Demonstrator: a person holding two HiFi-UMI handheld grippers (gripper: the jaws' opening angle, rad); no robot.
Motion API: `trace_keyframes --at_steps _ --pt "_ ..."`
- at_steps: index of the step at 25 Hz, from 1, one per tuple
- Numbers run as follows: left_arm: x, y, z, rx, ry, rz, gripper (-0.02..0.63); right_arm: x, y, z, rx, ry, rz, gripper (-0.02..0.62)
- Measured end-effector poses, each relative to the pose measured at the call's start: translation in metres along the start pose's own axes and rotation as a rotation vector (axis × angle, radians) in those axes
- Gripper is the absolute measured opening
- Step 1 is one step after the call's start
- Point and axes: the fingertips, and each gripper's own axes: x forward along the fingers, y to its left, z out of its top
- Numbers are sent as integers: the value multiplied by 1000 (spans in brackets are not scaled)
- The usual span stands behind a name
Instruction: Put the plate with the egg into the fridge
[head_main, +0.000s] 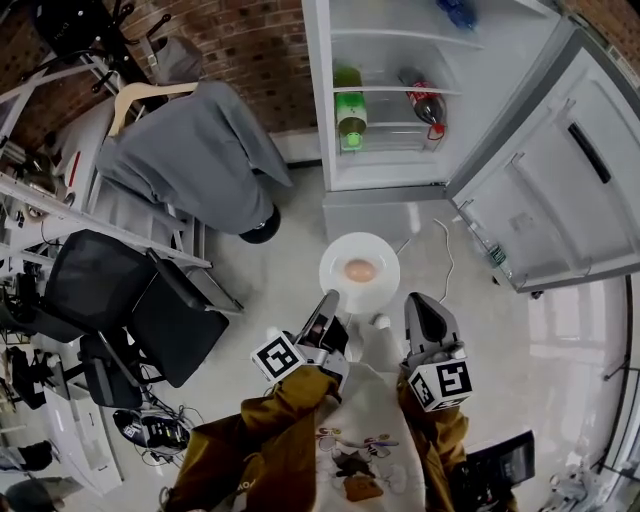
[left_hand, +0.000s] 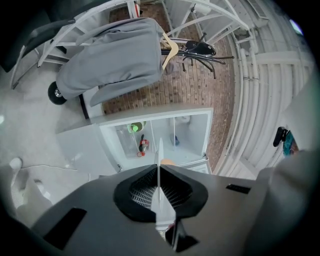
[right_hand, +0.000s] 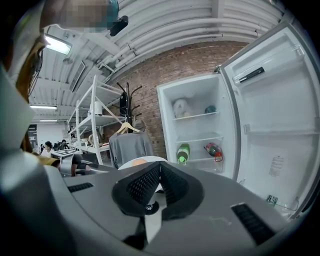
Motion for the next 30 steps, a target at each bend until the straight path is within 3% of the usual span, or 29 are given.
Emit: trace_keyframes --at_steps 15,30 --pt "43 2 19 17 30 15 20 39 -25 9 30 -9 -11 5" --pt "133 5 43 5 13 36 20 115 -84 34 21 15 30 5"
